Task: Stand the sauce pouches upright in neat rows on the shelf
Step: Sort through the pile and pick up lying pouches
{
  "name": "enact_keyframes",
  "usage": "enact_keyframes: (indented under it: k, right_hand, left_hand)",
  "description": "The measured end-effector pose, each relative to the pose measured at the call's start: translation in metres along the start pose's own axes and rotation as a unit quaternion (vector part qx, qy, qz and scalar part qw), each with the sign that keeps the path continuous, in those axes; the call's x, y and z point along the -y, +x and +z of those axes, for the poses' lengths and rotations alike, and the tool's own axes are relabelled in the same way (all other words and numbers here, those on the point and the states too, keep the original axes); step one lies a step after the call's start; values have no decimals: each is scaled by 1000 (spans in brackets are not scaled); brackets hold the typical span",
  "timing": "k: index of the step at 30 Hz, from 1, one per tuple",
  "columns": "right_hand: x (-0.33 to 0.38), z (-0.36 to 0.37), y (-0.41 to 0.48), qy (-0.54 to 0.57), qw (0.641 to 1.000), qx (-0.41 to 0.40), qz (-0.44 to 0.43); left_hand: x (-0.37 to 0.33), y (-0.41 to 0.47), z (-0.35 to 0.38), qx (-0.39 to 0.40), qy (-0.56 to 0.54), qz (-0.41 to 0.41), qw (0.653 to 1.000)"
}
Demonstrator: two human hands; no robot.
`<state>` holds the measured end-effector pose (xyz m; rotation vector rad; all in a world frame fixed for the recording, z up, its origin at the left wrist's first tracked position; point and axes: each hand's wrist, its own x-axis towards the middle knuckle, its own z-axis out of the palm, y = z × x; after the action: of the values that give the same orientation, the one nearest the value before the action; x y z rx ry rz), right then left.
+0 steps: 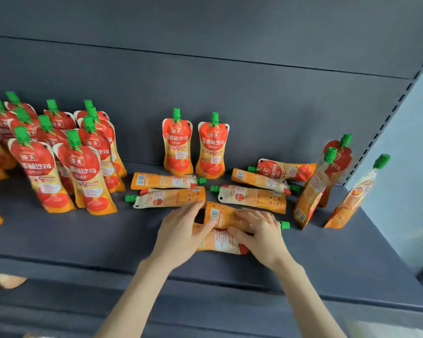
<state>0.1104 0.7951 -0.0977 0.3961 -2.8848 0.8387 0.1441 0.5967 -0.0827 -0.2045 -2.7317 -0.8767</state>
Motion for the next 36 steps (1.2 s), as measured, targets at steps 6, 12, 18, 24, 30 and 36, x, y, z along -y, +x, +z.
enact_keyframes:
  k: [6, 12, 18, 24, 30, 36]
  right_hand:
    - [0, -2, -7, 31, 999, -34, -19]
    - [-4, -10, -19, 57, 998, -35, 0]
    - [-14, -19, -41, -15, 999, 10, 46]
    - [-7, -22, -60, 8, 998, -39, 45]
    - [-18, -28, -77, 78, 994, -21, 74]
    - [-27, -33, -88, 75, 994, -19, 72]
  left_hand:
    - [0, 3, 1, 105, 95, 30, 990]
    - [2, 0, -4, 91, 64, 43, 993]
    - [8, -15, -9, 83, 39, 53, 994]
    - [8, -39, -7, 65, 66, 93, 991]
    - [18, -43, -6, 88, 34, 115, 989]
    - [22, -44, -5, 76, 27, 137, 987]
